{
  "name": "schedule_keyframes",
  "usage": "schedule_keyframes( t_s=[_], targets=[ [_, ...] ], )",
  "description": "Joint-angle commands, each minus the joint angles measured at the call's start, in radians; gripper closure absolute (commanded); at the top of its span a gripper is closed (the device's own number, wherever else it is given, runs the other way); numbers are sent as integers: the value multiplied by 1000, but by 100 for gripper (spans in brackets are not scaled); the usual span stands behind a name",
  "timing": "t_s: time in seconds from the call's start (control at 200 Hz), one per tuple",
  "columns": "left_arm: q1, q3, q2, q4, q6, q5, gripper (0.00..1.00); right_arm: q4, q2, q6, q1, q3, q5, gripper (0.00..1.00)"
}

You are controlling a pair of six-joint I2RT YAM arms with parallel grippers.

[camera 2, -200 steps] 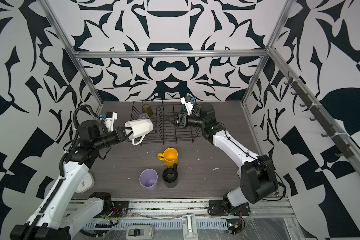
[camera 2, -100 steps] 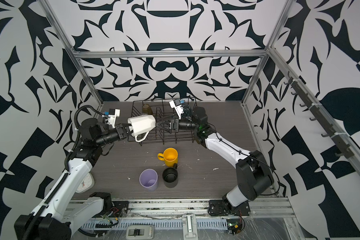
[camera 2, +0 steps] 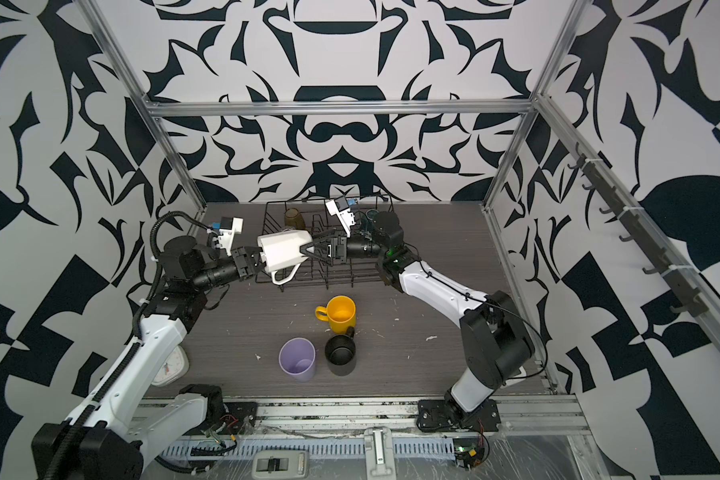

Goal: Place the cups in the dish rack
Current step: 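Close the right gripper on the white mug while the left gripper holds it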

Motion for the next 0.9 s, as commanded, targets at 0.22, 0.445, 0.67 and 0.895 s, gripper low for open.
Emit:
schedule_keyframes(
  t_s=[0.22, 0.445, 0.67, 0.895],
  targets=[
    [5, -5, 4, 141, -43, 74, 100, 117, 36, 57, 33, 82, -27, 5],
    [5, -8, 13, 156, -57, 91, 100, 173, 81, 109, 52, 120, -35, 5],
    [5, -2, 17, 159, -60, 98, 100, 187, 118, 138, 75, 154, -54, 6],
    [5, 10, 27, 160, -66, 108, 100, 150, 131, 126, 93, 166, -53, 7]
  ],
)
